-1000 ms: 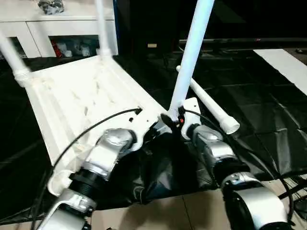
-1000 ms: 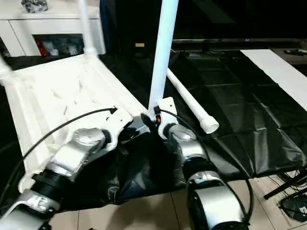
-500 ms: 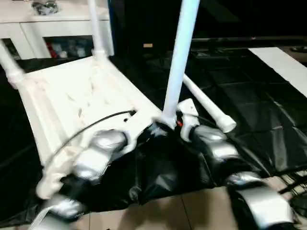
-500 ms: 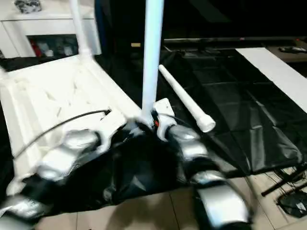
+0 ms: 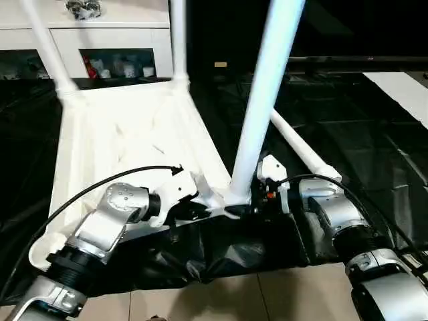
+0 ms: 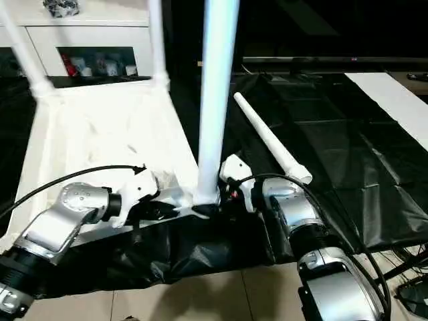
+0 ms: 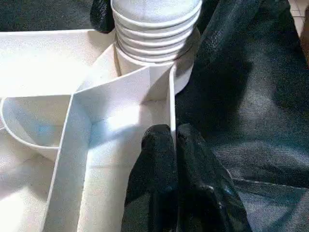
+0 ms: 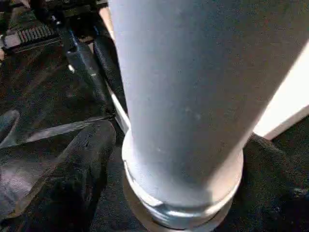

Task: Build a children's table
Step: Rotate leg to tighten

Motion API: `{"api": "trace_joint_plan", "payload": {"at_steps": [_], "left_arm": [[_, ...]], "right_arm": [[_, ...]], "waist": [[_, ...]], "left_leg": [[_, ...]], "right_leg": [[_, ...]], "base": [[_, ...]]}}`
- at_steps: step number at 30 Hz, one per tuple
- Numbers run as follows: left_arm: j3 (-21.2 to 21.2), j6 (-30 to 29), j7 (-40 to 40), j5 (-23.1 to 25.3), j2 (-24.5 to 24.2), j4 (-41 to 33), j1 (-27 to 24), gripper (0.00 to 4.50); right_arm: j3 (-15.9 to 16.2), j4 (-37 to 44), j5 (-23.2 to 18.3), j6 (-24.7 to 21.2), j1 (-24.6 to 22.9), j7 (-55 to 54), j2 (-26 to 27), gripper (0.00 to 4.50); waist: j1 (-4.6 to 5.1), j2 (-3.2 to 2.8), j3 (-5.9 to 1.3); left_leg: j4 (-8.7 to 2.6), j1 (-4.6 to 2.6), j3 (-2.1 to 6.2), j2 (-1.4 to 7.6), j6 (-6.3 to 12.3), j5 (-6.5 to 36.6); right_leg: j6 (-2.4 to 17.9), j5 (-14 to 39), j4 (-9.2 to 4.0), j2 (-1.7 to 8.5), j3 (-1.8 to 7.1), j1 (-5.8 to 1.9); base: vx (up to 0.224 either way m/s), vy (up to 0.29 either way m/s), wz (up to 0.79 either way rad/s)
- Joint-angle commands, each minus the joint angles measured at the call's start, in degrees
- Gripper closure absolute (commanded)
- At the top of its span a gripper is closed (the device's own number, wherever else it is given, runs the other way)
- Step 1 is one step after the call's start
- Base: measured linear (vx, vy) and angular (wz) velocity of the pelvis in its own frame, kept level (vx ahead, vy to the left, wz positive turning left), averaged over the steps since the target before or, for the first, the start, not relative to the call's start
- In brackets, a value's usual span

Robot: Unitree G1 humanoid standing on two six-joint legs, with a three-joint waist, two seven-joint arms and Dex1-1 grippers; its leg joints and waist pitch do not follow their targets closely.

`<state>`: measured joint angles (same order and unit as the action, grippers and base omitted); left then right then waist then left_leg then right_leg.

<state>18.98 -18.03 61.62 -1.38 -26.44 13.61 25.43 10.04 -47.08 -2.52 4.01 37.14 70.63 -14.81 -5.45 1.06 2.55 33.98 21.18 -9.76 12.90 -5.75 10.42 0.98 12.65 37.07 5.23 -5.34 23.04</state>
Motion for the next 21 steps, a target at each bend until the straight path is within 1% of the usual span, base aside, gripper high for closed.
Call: {"api": "trace_joint_plan", "payload": {"at_steps": [1, 2, 4, 6, 10, 11, 12, 15, 16, 17, 18, 19, 20, 21], "left_arm": [[1.29, 1.0, 0.58, -0.18, 0.5, -1.15, 1.72, 4.5], [1.29, 1.01, 0.76, -0.25, 0.45, -1.15, 1.75, 4.5], [1.14, 1.05, 1.11, -0.21, 0.39, -1.26, 1.61, 4.5], [1.1, 0.99, 1.3, -0.24, 0.24, -1.51, 1.33, 4.5], [1.02, 1.05, 1.35, -0.33, 0.06, -1.63, 1.07, 4.5], [0.85, 1.1, 1.11, -0.25, 0.15, -1.56, 1.06, 4.5], [0.7, 1.11, 0.84, -0.21, 0.26, -1.48, 1.06, 4.5], [0.43, 1.06, 0.36, -0.16, 0.53, -1.3, 1.08, 4.5], [-0.74, 0.33, -2.4, -0.22, 2.16, -0.71, 1.45, 4.5], [-0.74, 0.33, -2.41, -0.22, 2.16, -0.71, 1.45, 4.5], [-2.06, -0.73, -8.04, 0.99, 4.8, 0.61, 2.33, 4.5], [-2.06, -0.73, -8.04, 0.99, 4.8, 0.61, 2.33, 4.5], [-2.56, -1.36, -10.98, 1.79, 6.1, 1.28, 2.81, 4.5], [-3.35, -2.57, -16.34, 3.31, 8.35, 2.45, 3.65, 4.5]], "right_arm": [[2.0, 1.7, 0.33, -0.09, -0.63, 2.07, 0.73, 0.94], [2.09, 1.82, 0.27, -0.2, -0.63, 2.03, 0.82, 1.03], [2.04, 2.6, -0.22, -0.97, -0.83, 2.13, 1.16, 1.03], [2.13, 3.24, -0.55, -1.88, -1.16, 2.52, 1.23, 1.3], [2.46, 3.88, -0.56, -2.64, -2.07, 2.84, 1.28, 1.59], [2.5, 3.99, -0.65, -2.82, -2.4, 2.69, 1.36, 1.59], [2.49, 4.0, -0.74, -2.94, -2.59, 2.55, 1.46, 1.71], [2.42, 3.95, -0.92, -3.08, -2.88, 2.21, 1.69, 1.75], [1.48, 3.49, -1.07, -3.67, -3.21, -0.86, 2.81, 1.76], [1.47, 3.49, -1.07, -3.67, -3.22, -0.86, 2.81, 1.76], [-0.45, 0.61, 0.13, -3.93, -2.47, -10.74, 5.5, 1.77], [-0.45, 0.61, 0.13, -3.93, -2.47, -10.74, 5.5, 1.77], [-1.53, -1.3, 0.82, -4.2, -1.76, -16.63, 7.01, 1.78], [-3.72, -4.91, 1.18, -4.85, -0.32, -26.38, 9.71, 1.78]], "waist": [[0.24, -0.3, -3.77], [0.19, -0.41, -3.78], [0.19, -0.42, -3.83], [0.09, -0.38, -3.82], [0.0, -0.37, -3.76], [-0.02, -0.4, -3.78], [-0.02, -0.39, -3.78], [-0.05, -0.36, -3.84], [0.03, -0.32, -3.8], [-0.02, -0.4, -3.75], [0.06, -0.29, -3.66], [0.17, -0.34, -3.54], [0.45, -0.38, -3.44], [0.89, -0.47, -3.31]], "left_leg": [[-3.4, -0.45, -0.41, 0.5, 3.9, 6.53], [-3.39, -0.49, -0.4, 0.5, 3.79, 6.42], [-3.35, -0.5, -0.41, 0.48, 3.81, 6.07], [-3.33, -0.45, -0.4, 0.43, 4.07, 5.34], [-3.4, -0.48, -0.42, 0.45, 3.77, 6.12], [-3.39, -0.47, -0.42, 0.45, 3.7, 6.13], [-3.41, -0.48, -0.4, 0.47, 3.56, 6.24], [-3.4, -0.49, -0.4, 0.45, 3.37, 6.12], [-3.41, -0.46, -0.45, 0.48, 3.42, 5.81], [-3.46, -0.48, -0.41, 0.46, 3.21, 6.04], [-3.56, -0.53, -0.41, 0.47, 2.86, 6.76], [-3.68, -0.55, -0.4, 0.48, 2.43, 7.32], [-3.9, -0.62, -0.28, 0.49, 1.28, 8.62], [-4.1, -0.8, -0.27, 0.5, -0.14, 10.04]], "right_leg": [[15.28, -1.72, -3.89, 2.56, 2.99, -3.56], [15.25, -1.76, -3.85, 2.57, 3.0, -3.53], [15.24, -2.23, -3.79, 2.55, 3.02, -3.54], [15.21, -3.28, -3.71, 2.46, 3.03, -3.6], [14.85, -1.92, -3.85, 2.51, 3.02, -3.55], [14.77, -1.84, -3.85, 2.52, 3.03, -3.57], [14.64, -1.68, -3.87, 2.55, 3.04, -3.58], [14.64, -1.81, -3.83, 2.56, 3.05, -3.61], [14.82, -2.29, -3.84, 2.55, 3.09, -3.57], [14.67, -2.02, -3.88, 2.56, 3.08, -3.53], [14.41, -0.73, -4.02, 2.58, 3.06, -3.51], [14.22, 0.33, -4.1, 2.57, 3.09, -3.43], [13.61, 3.29, -4.45, 2.75, 3.06, -3.44], [12.95, 6.7, -4.77, 2.79, 3.11, -3.21]], "base": [[0.0, 0.0, 0.0], [0.0, 0.0, 0.0], [0.0, 0.0, 0.0], [0.0, 0.0, 0.0], [0.0, 0.0, 0.0], [0.0, 0.0, 0.0], [0.0, 0.0, 0.0], [0.0, 0.0, 0.0], [0.0, 0.0, 0.0], [0.0, 0.0, 0.0], [0.0, 0.0, 0.0], [0.0, 0.0, 0.0], [0.0, 0.0, 0.0], [0.0, 0.0, 0.0]]}}
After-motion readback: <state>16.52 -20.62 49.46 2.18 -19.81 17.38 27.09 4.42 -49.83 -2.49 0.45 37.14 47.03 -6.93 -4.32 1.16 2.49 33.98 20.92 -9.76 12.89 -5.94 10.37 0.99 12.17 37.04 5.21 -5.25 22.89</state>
